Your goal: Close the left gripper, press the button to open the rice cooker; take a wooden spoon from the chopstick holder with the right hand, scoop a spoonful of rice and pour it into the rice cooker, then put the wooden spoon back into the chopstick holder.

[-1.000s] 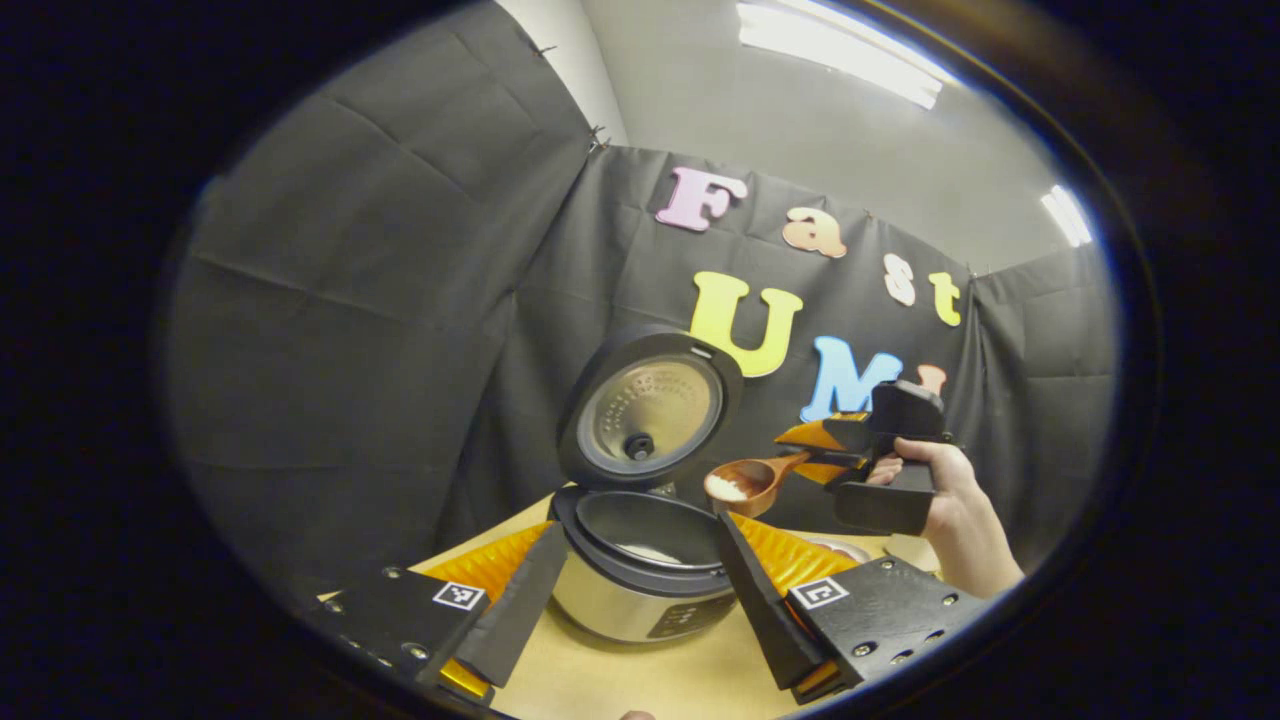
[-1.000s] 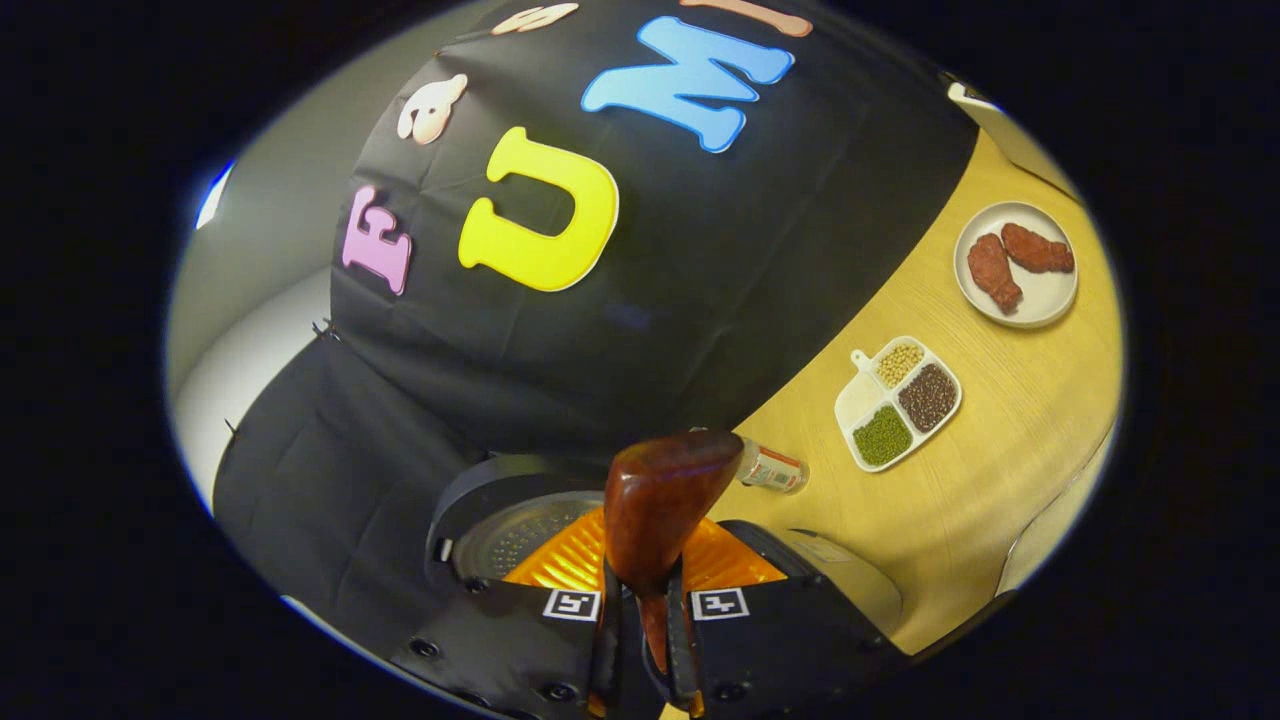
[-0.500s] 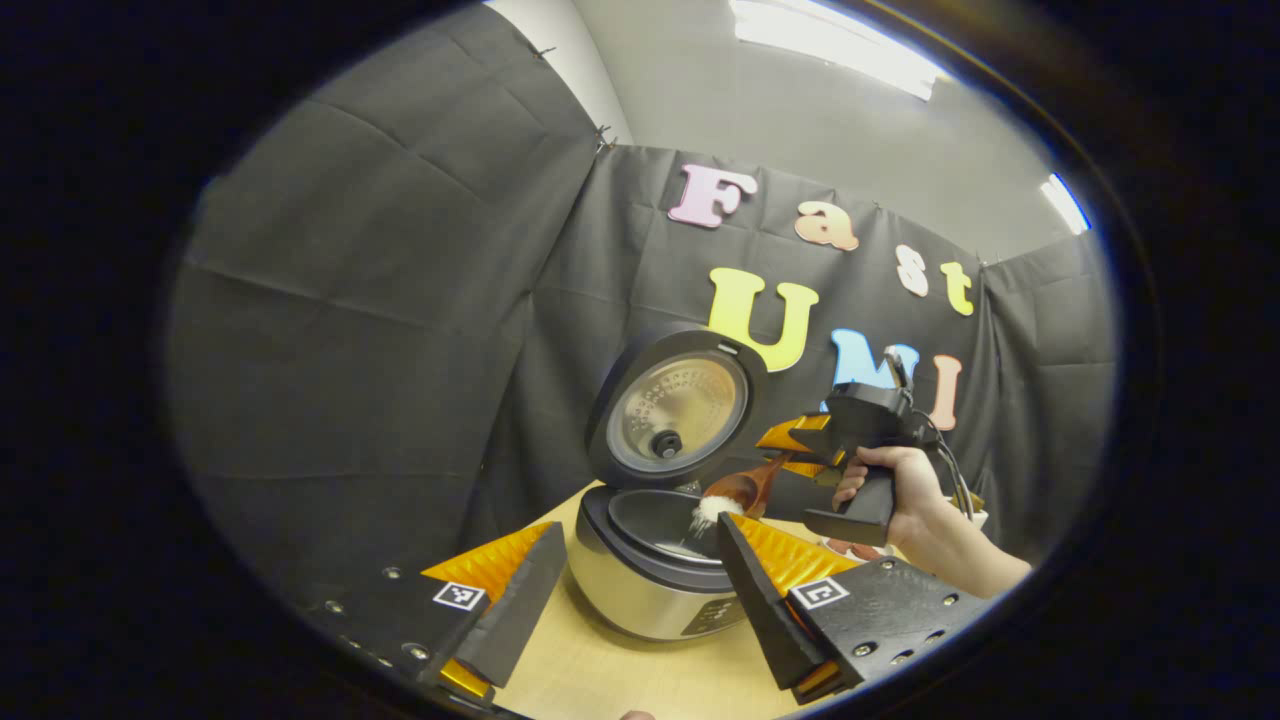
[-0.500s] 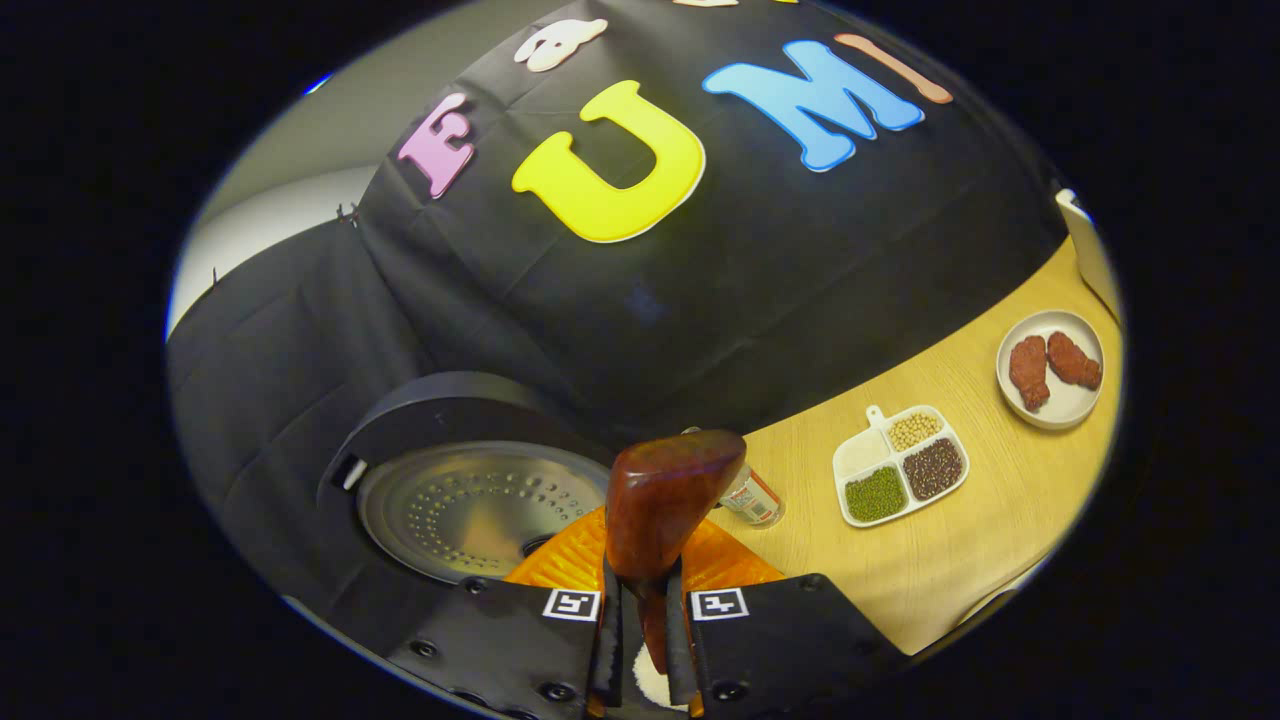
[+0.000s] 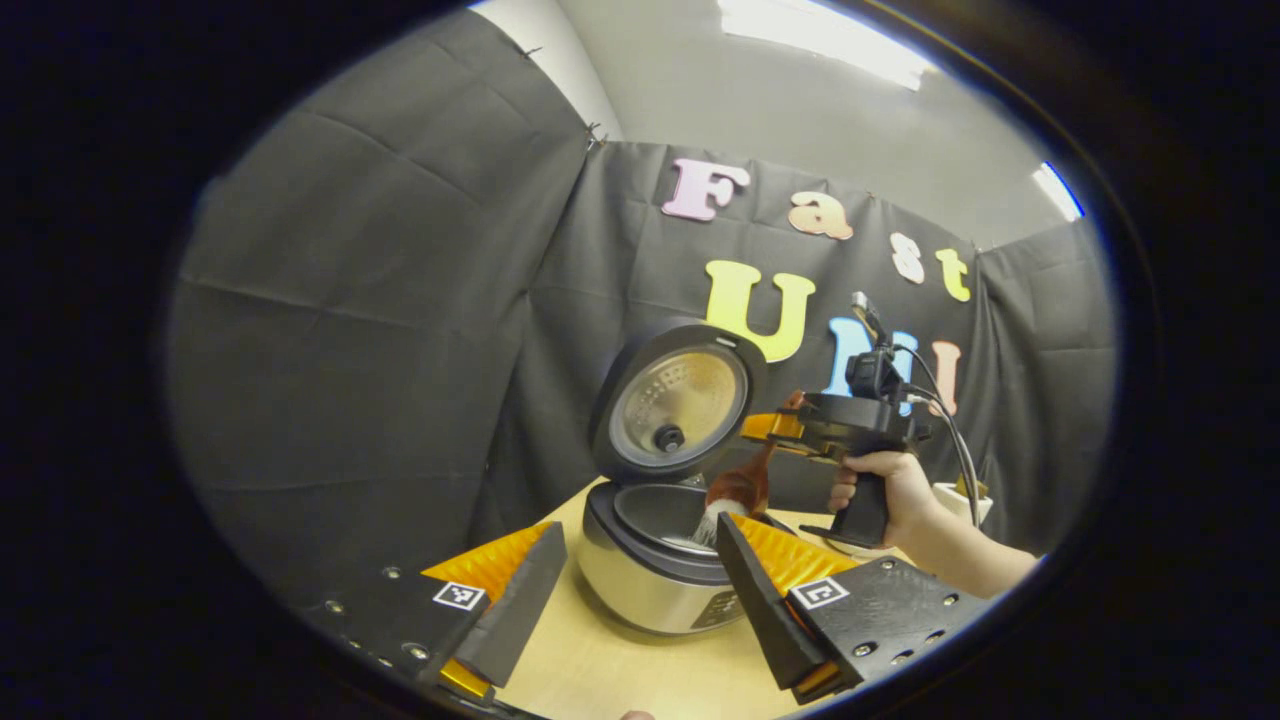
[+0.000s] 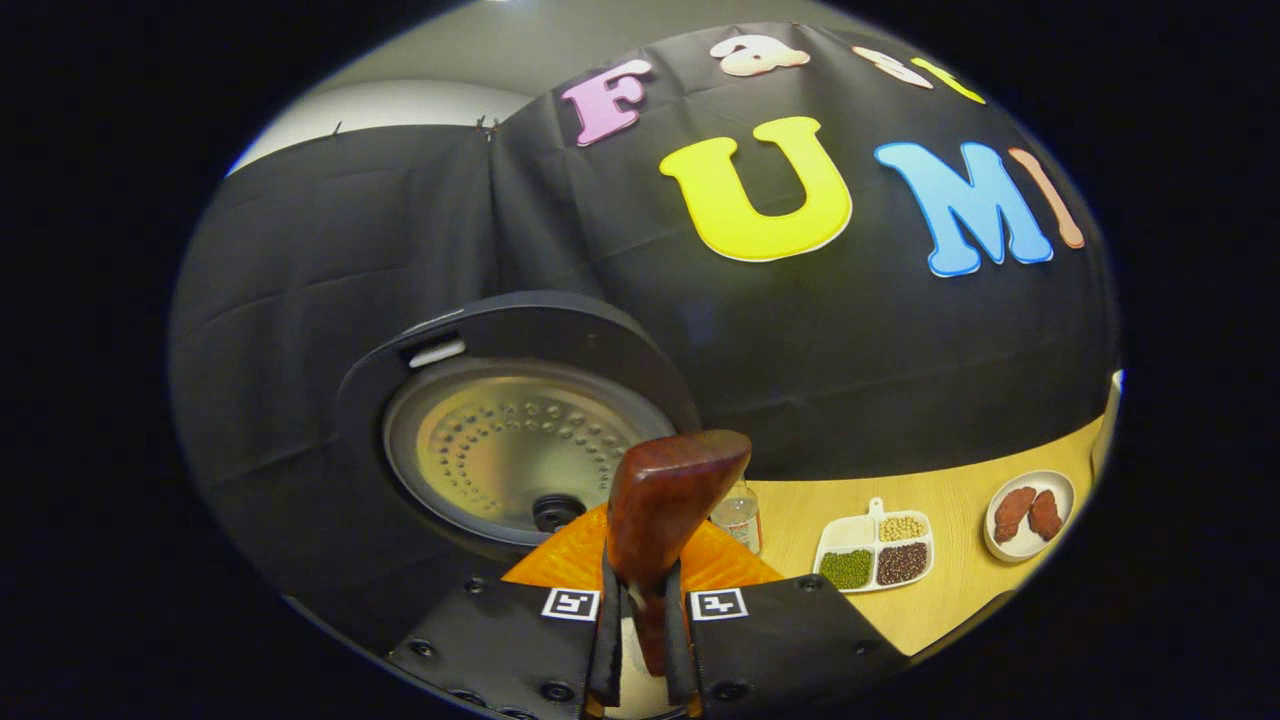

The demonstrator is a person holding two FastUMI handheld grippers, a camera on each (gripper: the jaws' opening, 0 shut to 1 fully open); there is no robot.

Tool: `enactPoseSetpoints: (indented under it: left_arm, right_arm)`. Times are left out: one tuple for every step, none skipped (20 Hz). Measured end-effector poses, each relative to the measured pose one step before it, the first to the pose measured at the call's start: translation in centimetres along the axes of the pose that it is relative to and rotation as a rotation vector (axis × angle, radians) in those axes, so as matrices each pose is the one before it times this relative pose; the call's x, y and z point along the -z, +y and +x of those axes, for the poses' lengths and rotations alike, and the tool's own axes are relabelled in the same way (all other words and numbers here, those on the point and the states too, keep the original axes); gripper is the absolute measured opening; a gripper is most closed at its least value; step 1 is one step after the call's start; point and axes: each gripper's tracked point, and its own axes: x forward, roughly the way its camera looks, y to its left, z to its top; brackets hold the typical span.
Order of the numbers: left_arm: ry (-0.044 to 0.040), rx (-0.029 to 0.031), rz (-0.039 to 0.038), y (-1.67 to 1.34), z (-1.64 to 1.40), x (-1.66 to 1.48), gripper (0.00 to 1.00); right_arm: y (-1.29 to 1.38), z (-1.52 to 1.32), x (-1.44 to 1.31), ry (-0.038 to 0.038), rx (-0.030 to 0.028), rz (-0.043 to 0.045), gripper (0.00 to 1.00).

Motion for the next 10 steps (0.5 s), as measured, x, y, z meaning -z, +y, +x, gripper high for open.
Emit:
enactPoseSetpoints:
  left_arm:
    - [-0.00125, 0.00064, 0.00768, -0.1, 0.022, -0.223, 0.94]
    - [0.00073, 0.00007, 0.00323, 0.0, -0.218, 0.076, 0.94]
    - [-0.00016, 0.00353, 0.00025, -0.196, -0.182, -0.2, 0.94]
    - [0.00035, 0.00563, -0.00099, -0.331, -0.057, 0.026, 0.94]
    - [0.00159, 0.00433, -0.00149, -0.292, 0.111, 0.146, 0.94]
    - [0.00267, 0.00299, -0.00021, -0.115, -0.042, 0.334, 0.94]
    - [0.00264, -0.00052, -0.00019, -0.138, 0.052, 0.16, 0.94]
    - [0.00062, -0.00061, -0.00142, -0.078, 0.18, -0.017, 0.94]
    - [0.0006, -0.00009, -0.00281, -0.055, 0.156, -0.073, 0.95]
    - [-0.00046, 0.00138, -0.0017, -0.171, -0.062, -0.019, 0.94]
  right_arm:
    - [0.103, 0.047, 0.044, -0.00117, -0.00457, -0.01699, 0.19]
    - [0.235, -0.044, -0.003, -0.0052, -0.00689, -0.0187, 0.19]
    - [0.197, -0.079, -0.161, -0.00483, -0.00584, -0.02344, 0.19]
    - [0.227, -0.159, -0.105, -0.00328, -0.00786, -0.02488, 0.19]
    - [0.379, -0.135, -0.298, -0.01028, -0.01133, -0.0285, 0.19]
    - [0.307, -0.179, -0.342, -0.01081, -0.01025, -0.03574, 0.19]
    - [0.231, -0.178, -0.339, -0.01064, -0.00555, -0.03769, 0.19]
    - [0.308, -0.044, -0.223, -0.0129, -0.00569, -0.03906, 0.19]
    - [0.407, -0.065, -0.161, -0.00884, -0.01029, -0.03649, 0.19]
    - [0.349, 0.0, 0.012, -0.00457, -0.00635, -0.03568, 0.19]
